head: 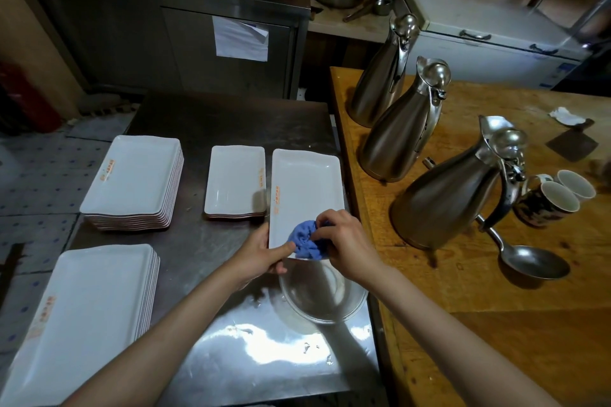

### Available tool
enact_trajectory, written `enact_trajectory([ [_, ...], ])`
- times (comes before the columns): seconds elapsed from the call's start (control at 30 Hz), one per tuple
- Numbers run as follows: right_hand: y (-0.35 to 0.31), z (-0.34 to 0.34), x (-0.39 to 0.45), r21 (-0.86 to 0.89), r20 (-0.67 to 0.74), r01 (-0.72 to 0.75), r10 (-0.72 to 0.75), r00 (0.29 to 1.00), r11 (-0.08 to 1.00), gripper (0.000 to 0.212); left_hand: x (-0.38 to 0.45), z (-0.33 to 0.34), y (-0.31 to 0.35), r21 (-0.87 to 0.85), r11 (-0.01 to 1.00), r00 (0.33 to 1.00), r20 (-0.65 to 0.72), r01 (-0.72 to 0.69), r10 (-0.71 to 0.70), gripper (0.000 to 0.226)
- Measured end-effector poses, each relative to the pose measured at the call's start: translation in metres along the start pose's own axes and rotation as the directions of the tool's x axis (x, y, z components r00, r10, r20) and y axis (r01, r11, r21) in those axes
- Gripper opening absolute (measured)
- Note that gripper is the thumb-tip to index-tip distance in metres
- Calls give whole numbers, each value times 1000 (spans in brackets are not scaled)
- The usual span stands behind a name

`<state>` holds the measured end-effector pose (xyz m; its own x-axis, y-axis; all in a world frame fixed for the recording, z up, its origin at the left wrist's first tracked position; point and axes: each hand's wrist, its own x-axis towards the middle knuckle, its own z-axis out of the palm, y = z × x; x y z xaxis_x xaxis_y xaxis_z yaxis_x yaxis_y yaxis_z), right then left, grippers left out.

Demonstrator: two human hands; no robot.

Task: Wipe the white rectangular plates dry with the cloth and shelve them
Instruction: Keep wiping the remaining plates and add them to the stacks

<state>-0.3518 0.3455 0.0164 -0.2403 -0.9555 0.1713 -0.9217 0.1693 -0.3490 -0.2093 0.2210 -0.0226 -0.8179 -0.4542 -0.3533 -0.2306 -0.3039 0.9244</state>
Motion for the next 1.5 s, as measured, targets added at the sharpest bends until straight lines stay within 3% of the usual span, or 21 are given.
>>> enact_trajectory([
  [0.2, 9, -3, -7, -28, -82, -31, 29, 996, 999, 31, -2, 2, 3, 2, 1000, 1000, -7, -17, 17, 39],
  [0.37, 0, -3, -16, 150, -311, -227, 264, 913, 962, 39, -3, 0, 7, 5, 1000, 1000, -23, -2, 2, 39],
  [0.43, -7, -1, -19, 167, -282, -311, 348, 894, 936, 49, -3, -1, 9, 16, 1000, 1000, -29, 4, -4, 39],
  [0.6, -8, 13, -19, 93, -170, -370, 381, 909, 924, 64, -5, 3, 10, 75, 997, 1000, -29, -7, 9, 35],
  [1.03, 17, 24, -11, 26, -340, -170, 169, 925, 985, 38, -7, 2, 6, 157, 987, 998, -54, -28, 37, 33],
  [1.5, 24, -1, 28, 262, -390, -350, 431, 814, 899, 40, -12, 8, 3, 115, 993, 1000, -12, -8, 9, 29],
])
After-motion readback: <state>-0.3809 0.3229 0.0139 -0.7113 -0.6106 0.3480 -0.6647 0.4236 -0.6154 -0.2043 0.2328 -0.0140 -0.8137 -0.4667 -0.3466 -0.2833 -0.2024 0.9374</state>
